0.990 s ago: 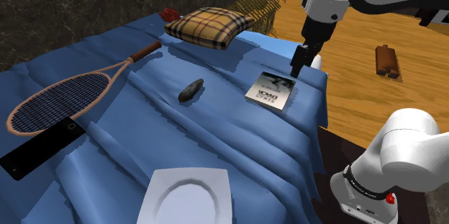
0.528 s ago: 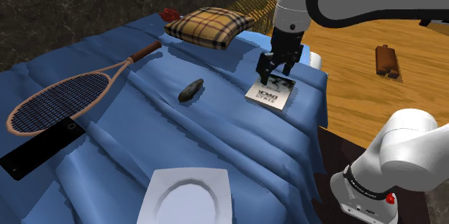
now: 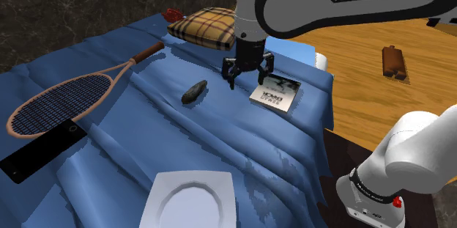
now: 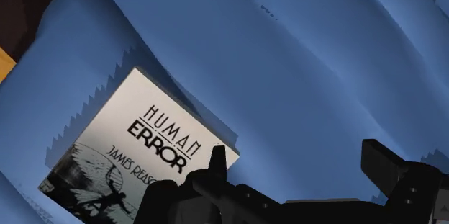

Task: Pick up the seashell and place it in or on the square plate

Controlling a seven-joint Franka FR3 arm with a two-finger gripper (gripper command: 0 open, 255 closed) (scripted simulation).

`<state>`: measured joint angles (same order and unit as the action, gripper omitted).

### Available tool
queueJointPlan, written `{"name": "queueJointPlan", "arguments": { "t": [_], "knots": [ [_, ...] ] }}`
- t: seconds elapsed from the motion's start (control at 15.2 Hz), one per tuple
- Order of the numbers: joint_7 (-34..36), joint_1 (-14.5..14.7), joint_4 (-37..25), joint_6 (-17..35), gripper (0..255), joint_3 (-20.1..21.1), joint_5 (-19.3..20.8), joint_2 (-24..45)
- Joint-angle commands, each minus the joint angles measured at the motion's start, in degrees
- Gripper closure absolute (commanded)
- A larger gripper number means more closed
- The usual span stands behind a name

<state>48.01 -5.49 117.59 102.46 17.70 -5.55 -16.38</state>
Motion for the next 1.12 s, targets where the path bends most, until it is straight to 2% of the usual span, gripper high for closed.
{"name": "queueJointPlan", "arguments": {
  "t": [0.0,0.46,0.73,0.99,1.06],
  "knots": [
    [6.39,-0.61,-4.27,0.61,0,1.84,1.27,5.25],
    [26.62,0.26,-21.92,-0.92,0,4.66,7.92,23.62],
    [36.39,2.67,-34.86,-4.07,0,3.78,11.67,34.75],
    [44.28,5.99,-51.39,-9.33,0,1.57,14.42,46.89],
    [44.29,5.9,-50.3,-8.43,0,1.5,14.34,46.68]
  ]
}}
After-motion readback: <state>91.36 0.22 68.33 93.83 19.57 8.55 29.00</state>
